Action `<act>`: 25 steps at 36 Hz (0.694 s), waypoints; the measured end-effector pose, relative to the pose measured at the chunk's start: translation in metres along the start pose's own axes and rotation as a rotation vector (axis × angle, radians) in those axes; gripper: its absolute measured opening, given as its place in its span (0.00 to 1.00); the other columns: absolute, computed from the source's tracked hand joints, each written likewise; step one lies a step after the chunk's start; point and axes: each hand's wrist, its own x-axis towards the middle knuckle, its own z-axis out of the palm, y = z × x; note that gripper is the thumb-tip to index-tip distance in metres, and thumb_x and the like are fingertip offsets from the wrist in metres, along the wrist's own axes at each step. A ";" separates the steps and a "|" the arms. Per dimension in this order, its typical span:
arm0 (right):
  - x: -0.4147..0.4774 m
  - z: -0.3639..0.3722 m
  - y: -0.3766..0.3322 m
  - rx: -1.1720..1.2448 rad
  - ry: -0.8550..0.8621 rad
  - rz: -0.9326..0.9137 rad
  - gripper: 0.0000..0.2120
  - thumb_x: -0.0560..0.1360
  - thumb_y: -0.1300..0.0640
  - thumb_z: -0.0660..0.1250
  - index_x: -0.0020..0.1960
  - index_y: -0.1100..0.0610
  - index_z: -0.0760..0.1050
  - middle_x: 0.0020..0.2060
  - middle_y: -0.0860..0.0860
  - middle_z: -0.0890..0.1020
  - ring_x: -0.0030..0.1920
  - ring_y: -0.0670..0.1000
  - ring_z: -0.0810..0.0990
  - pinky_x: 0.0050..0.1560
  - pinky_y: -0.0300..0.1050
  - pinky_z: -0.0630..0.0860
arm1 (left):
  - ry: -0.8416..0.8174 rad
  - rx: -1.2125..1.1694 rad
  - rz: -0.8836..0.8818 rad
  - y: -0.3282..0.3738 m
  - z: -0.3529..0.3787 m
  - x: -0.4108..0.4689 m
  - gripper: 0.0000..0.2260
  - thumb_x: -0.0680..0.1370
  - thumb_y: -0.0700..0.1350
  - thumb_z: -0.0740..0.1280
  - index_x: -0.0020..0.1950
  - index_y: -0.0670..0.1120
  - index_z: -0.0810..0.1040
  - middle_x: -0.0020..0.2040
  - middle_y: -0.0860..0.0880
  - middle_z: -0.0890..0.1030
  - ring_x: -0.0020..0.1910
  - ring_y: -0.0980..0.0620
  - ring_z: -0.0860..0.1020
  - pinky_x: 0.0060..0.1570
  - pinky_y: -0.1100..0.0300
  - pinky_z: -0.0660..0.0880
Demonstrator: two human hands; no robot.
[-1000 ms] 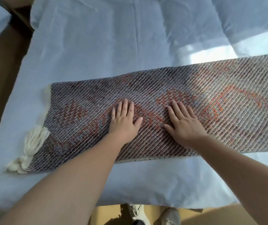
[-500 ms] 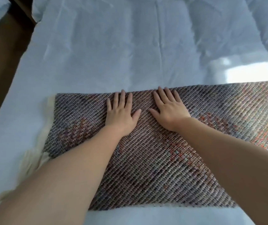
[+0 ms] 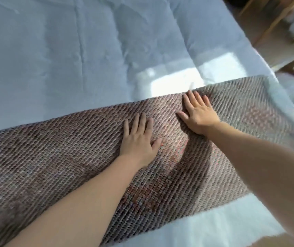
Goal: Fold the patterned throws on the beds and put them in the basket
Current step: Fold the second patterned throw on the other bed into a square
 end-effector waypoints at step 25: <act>0.003 -0.027 0.330 0.403 -0.020 0.041 0.24 0.82 0.53 0.54 0.74 0.61 0.59 0.68 0.62 0.70 0.68 0.62 0.69 0.66 0.52 0.64 | -0.032 -0.079 0.484 0.403 0.026 0.112 0.27 0.80 0.48 0.57 0.78 0.48 0.55 0.78 0.49 0.58 0.77 0.48 0.53 0.74 0.50 0.41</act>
